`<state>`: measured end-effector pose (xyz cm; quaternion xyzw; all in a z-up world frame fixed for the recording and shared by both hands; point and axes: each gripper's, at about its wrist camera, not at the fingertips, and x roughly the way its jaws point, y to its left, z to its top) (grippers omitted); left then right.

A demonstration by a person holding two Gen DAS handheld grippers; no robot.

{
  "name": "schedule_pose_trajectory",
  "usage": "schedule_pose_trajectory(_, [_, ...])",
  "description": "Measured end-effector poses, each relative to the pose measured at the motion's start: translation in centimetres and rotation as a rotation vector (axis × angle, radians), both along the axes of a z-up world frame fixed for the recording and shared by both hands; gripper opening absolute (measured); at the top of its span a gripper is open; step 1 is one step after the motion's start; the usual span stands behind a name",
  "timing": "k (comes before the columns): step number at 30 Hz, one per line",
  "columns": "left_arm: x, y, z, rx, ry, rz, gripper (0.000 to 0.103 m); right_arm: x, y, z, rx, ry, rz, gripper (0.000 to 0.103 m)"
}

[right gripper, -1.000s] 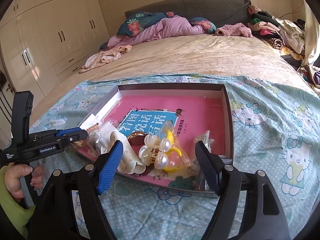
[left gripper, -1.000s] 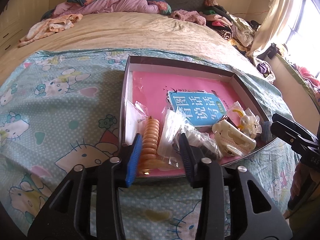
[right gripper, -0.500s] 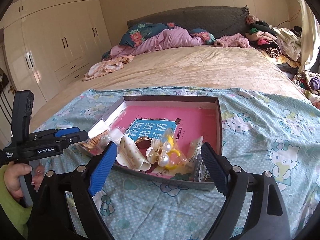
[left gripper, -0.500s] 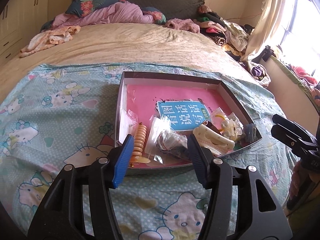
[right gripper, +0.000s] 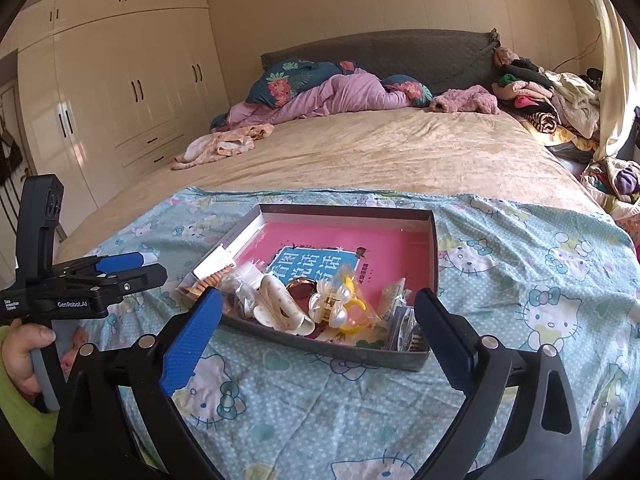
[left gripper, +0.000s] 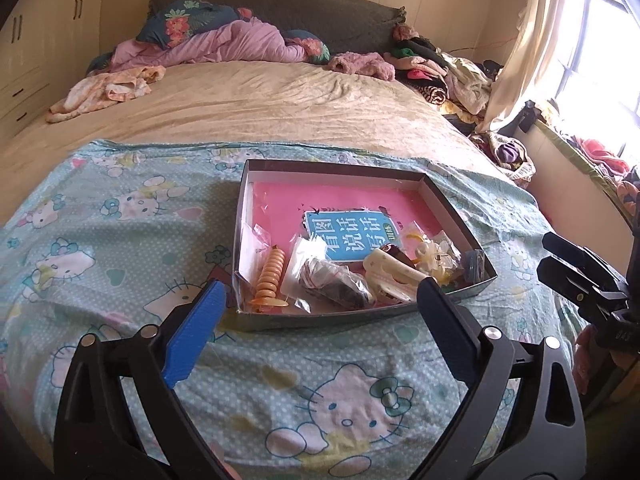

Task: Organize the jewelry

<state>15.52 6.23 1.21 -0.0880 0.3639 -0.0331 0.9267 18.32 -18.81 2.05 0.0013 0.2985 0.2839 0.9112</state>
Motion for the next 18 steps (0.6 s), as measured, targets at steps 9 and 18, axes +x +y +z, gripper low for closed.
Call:
schedule_pose_trajectory(9, [-2.3, -0.1, 1.0, -0.014, -0.016, 0.016, 0.093, -2.0, -0.6, 0.9, 0.01, -0.023, 0.002, 0.097])
schedule_pose_trajectory(18, [-5.7, -0.9, 1.1, 0.011, -0.04, 0.026, 0.093, -4.6, -1.1, 0.7, -0.015, -0.046, -0.01, 0.098])
